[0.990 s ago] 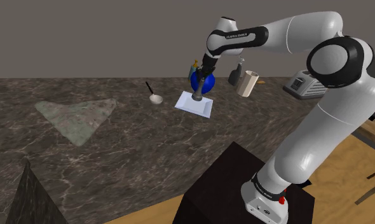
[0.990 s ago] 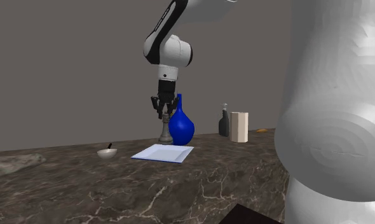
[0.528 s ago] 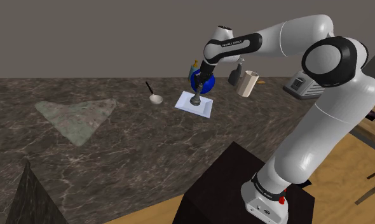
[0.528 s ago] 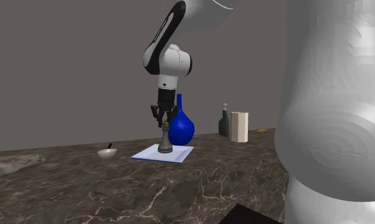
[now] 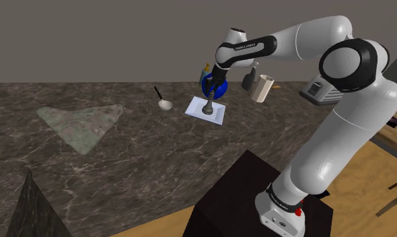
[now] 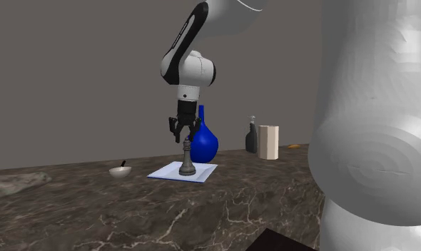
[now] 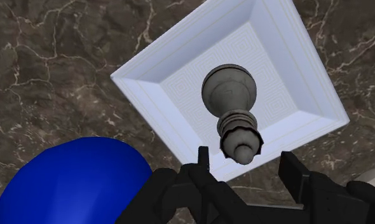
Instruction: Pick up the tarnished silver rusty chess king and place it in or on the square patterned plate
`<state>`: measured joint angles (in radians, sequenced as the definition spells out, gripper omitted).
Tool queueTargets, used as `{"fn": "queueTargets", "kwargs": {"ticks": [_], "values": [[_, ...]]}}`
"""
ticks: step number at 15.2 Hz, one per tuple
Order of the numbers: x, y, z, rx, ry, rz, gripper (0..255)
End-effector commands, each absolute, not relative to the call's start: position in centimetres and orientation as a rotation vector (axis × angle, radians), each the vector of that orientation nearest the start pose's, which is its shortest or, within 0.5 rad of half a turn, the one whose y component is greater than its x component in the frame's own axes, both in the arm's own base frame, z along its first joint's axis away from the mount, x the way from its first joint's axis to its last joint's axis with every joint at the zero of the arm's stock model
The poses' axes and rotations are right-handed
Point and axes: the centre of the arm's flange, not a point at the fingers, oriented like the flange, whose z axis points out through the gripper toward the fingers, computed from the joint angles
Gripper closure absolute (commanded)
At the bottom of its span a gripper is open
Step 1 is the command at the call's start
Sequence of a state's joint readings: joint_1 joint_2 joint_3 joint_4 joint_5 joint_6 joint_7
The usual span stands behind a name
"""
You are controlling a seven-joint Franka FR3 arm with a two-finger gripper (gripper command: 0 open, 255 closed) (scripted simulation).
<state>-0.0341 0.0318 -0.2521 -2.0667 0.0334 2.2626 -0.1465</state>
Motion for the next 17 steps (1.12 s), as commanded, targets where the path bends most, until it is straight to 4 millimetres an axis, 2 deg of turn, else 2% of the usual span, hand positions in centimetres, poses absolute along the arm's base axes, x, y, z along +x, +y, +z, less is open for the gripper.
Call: {"fn": "queueTargets", "kwargs": {"ticks": [1, 5, 9, 17], "values": [[54.7, -15.9, 43.4, -3.137, 0.249, -0.261, 0], [54.7, -15.9, 43.4, -3.137, 0.249, -0.261, 0], [53.9, -15.8, 48.3, -3.137, 0.249, -0.261, 0], [53.9, -15.8, 48.3, -3.137, 0.249, -0.261, 0]]}}
